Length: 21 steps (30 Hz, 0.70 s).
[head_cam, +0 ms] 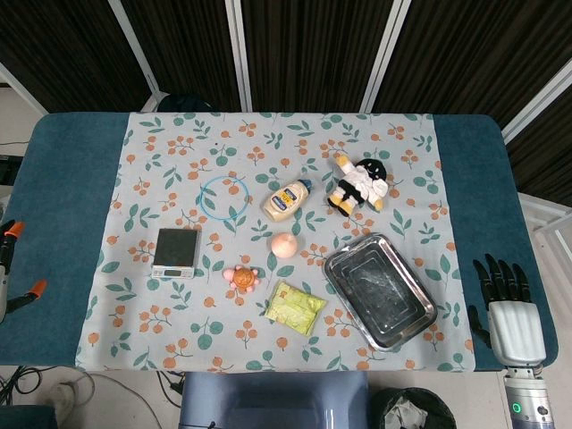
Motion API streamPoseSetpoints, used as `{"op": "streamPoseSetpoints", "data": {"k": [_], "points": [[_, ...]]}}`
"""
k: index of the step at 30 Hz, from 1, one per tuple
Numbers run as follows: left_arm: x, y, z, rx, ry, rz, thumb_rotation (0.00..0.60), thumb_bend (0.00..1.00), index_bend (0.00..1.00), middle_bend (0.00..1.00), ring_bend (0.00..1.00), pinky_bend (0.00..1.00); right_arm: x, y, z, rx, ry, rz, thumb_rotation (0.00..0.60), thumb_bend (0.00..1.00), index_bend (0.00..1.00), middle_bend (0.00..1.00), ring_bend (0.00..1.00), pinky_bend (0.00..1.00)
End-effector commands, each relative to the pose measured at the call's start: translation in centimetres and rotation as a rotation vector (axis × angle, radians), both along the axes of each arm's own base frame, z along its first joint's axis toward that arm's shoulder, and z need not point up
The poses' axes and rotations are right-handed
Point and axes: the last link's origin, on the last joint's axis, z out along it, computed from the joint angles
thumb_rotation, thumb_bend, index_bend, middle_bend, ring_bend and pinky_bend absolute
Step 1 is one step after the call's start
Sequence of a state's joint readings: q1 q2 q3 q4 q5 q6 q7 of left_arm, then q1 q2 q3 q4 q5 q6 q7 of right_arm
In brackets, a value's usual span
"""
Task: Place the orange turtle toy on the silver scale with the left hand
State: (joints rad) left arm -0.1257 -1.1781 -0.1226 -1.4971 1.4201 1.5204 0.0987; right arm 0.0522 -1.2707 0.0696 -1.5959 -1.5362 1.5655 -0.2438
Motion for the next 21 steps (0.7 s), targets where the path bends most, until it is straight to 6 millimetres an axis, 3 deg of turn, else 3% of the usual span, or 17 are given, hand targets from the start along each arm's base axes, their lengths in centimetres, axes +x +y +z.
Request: {"op": "streamPoseSetpoints", "data": {"k": [1,21], "points": [[0.03,-0.04,-0.04,-0.001,0.001,0.000,0.600,0.15,0.08,0.05,0.03,0.05,-0.01,0.01,0.03,0.000,-0.001,0.000,0.600,0.53,0.00,0.00,0.01,0.00],[0.11,-0.06,-0.06,-0.008,-0.007,-0.007,0.600,0.15,0.07,0.05,0.03,0.05,0.00,0.01,0.10,-0.002,-0.003,-0.006,0.600,0.53,0.00,0.00,0.01,0.00]]}}
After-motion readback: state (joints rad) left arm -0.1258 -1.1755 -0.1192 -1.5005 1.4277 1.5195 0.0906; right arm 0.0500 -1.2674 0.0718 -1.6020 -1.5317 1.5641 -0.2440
